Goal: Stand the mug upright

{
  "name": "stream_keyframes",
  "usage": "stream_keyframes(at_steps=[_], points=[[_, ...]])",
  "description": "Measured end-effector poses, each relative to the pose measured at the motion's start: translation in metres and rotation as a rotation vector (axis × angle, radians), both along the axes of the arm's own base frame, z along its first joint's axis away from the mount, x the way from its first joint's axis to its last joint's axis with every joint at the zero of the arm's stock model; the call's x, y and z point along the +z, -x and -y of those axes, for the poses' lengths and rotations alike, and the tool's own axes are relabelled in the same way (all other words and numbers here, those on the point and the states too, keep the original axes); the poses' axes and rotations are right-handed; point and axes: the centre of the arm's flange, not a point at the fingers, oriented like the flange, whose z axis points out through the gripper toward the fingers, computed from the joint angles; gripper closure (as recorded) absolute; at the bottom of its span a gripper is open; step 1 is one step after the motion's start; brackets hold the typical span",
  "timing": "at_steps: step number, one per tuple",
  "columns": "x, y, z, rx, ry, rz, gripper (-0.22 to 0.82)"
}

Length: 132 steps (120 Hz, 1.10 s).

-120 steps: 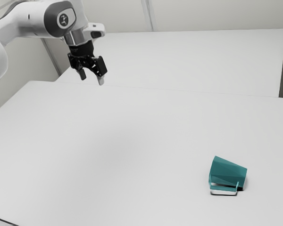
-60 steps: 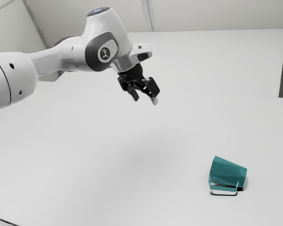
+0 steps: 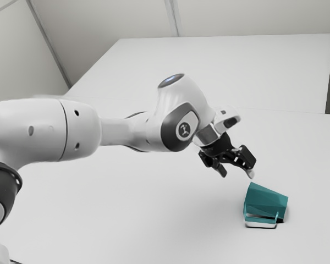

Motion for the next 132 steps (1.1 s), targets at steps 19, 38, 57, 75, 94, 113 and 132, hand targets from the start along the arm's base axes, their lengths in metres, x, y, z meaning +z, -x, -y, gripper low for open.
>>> stream_keyframes(at_steps=[19,38,57,75,94,113,132], points=[[-0.024,0.007,0.027,0.042,0.023,0.016,0.01],[-0.04,0.002,0.04,0.084,0.031,0.041,0.01],[-0.054,0.0,0.056,0.099,0.034,0.059,0.02],[-0.056,0.008,0.072,0.091,0.047,0.072,0.03],[-0.066,0.01,0.076,0.096,0.041,0.076,0.09],[-0.054,0.007,0.084,0.091,0.056,0.109,0.42],[-0.027,-0.001,0.098,0.062,0.075,0.168,0.64]])
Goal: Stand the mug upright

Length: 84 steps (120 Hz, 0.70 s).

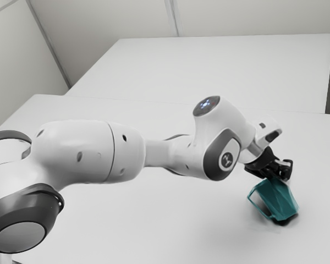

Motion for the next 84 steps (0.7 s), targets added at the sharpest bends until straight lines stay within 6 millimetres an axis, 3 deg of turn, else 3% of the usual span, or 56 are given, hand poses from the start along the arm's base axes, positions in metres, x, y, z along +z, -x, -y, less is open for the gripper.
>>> stream_keyframes(at_steps=[44,60,72,84], points=[[0.011,-0.002,0.005,-0.009,-0.014,0.018,0.79],[0.03,0.0,-0.002,-0.005,-0.002,-0.009,0.79],[0.059,-0.011,-0.035,0.006,-0.018,-0.035,0.79],[0.081,-0.036,-0.094,0.033,-0.092,-0.072,0.79]])
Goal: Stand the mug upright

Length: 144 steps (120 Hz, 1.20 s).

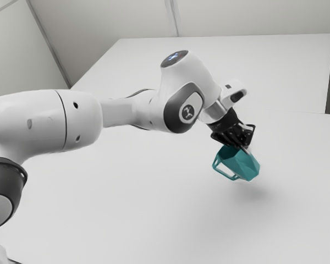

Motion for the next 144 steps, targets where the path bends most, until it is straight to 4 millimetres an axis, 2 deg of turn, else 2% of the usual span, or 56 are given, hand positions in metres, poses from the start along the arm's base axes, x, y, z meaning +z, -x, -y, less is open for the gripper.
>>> stream_keyframes(at_steps=[10,33,46,63,78,108,144], points=[[0.001,-0.021,-0.061,0.044,-0.091,-0.048,0.79],[0.0,-0.048,-0.182,0.147,-0.274,-0.128,0.79],[-0.004,-0.056,-0.234,0.203,-0.338,-0.169,0.79],[-0.009,-0.06,-0.284,0.265,-0.377,-0.216,0.79],[-0.013,-0.06,-0.313,0.302,-0.393,-0.246,0.79],[-0.036,-0.062,-0.346,0.348,-0.419,-0.307,0.79],[-0.065,-0.063,-0.351,0.35,-0.443,-0.37,0.78]])
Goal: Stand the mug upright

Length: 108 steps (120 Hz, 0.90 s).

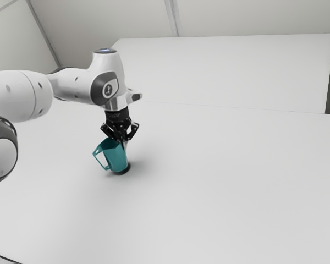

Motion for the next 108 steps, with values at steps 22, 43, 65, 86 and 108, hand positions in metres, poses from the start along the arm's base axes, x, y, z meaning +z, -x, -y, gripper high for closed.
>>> stream_keyframes(at_steps=[22,43,65,86,108], points=[[-0.001,0.001,0.002,0.0,0.008,-0.016,0.47],[-0.001,0.002,0.004,0.003,0.016,-0.023,0.21],[0.006,0.004,0.005,0.005,0.023,-0.017,0.09],[0.022,0.01,0.021,-0.005,0.059,-0.013,0.04],[0.117,0.032,0.035,-0.083,0.109,0.084,0.02]])
